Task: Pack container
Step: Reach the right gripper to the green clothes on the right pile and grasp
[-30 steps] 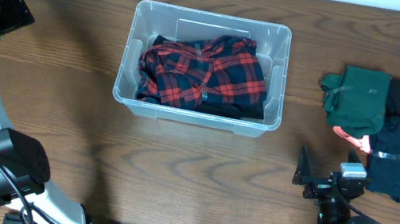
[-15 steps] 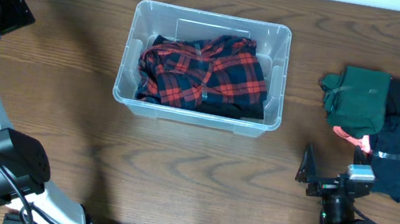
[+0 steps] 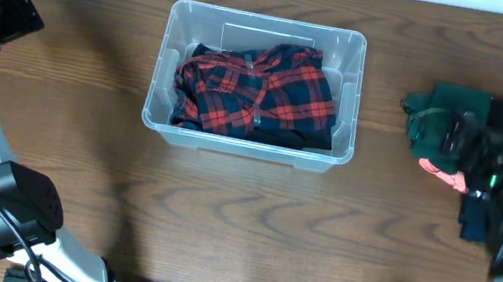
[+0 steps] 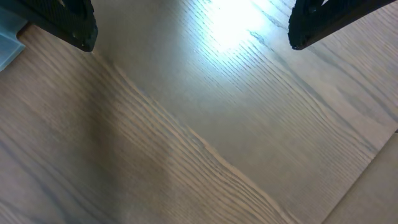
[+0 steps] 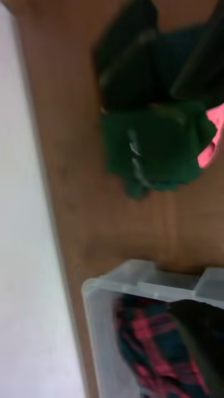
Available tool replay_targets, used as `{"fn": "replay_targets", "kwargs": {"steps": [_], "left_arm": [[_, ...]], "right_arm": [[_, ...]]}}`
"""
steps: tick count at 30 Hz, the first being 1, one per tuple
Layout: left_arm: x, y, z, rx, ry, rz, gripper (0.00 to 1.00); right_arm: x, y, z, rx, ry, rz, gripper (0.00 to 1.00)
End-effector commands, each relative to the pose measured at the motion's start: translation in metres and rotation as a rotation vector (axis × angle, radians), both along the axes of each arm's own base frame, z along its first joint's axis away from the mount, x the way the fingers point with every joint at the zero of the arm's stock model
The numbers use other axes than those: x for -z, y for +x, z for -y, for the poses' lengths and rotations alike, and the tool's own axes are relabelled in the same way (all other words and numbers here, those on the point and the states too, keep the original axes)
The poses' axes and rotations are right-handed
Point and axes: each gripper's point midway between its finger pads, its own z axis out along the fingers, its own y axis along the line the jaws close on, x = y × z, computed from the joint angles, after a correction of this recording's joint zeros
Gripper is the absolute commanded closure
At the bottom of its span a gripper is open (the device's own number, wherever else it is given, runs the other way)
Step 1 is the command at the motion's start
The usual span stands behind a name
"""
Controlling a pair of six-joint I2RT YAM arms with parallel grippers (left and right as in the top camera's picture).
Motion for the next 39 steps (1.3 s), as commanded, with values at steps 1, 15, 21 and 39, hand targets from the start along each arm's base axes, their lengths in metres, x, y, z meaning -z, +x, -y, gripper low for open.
{"fn": "replay_targets", "kwargs": {"steps": [1,15,21,39], "left_arm": [[-0.007,-0.001,-0.002,-0.015,0.005,0.02,0.02],[-0.007,-0.001,-0.002,-0.015,0.005,0.02,0.02],[-0.007,-0.001,-0.002,-0.015,0.005,0.02,0.02],[-0.007,-0.001,-0.002,-0.015,0.005,0.02,0.02]], "right_arm": [[0.007,0.036,-0.003,-0.12,0.059,-0.08,0.01],[0.102,0.072,0.079,0.055,0.148,-0.304,0.02],[0.14,0.078,0.082,0.038,0.165,-0.378,0.06],[0.202,0.098,0.073,-0.018,0.258,-0.446,0.71]]}}
